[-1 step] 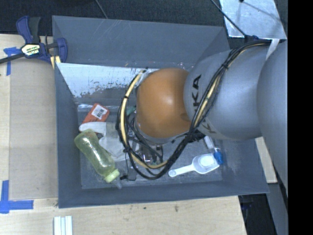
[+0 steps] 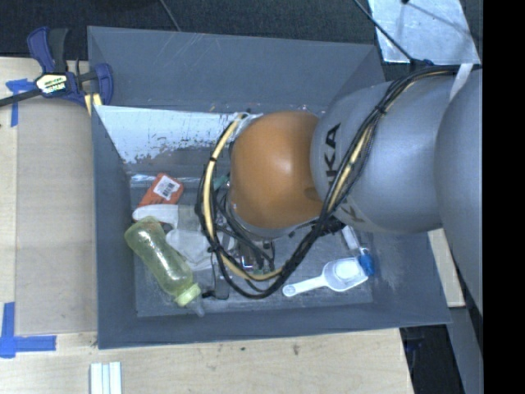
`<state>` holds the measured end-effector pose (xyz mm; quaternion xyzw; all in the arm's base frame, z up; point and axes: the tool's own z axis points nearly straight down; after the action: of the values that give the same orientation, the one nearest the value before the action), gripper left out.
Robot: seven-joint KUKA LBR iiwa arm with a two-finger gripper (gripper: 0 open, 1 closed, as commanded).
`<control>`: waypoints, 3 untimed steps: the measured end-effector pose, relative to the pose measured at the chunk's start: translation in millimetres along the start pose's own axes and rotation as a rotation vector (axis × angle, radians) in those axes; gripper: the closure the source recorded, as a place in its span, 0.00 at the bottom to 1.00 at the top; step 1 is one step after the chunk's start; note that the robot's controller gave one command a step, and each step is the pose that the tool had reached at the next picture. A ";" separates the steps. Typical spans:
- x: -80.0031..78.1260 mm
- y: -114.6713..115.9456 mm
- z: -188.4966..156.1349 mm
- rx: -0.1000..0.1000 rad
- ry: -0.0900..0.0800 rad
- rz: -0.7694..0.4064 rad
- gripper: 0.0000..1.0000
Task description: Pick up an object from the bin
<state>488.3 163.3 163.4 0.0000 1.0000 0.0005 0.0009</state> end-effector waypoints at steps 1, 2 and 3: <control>-26.3 -31.1 50.5 0.000 -0.004 -0.084 0.00; -74.0 -43.5 91.2 0.001 -0.003 -0.103 0.00; -53.1 -79.8 90.1 -0.001 -0.010 -0.004 1.00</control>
Offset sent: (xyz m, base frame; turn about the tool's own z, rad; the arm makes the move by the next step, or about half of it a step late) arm 0.0736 -0.0439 -0.0934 -0.1038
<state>541.5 83.6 73.3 -0.0019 1.0000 0.0009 0.0059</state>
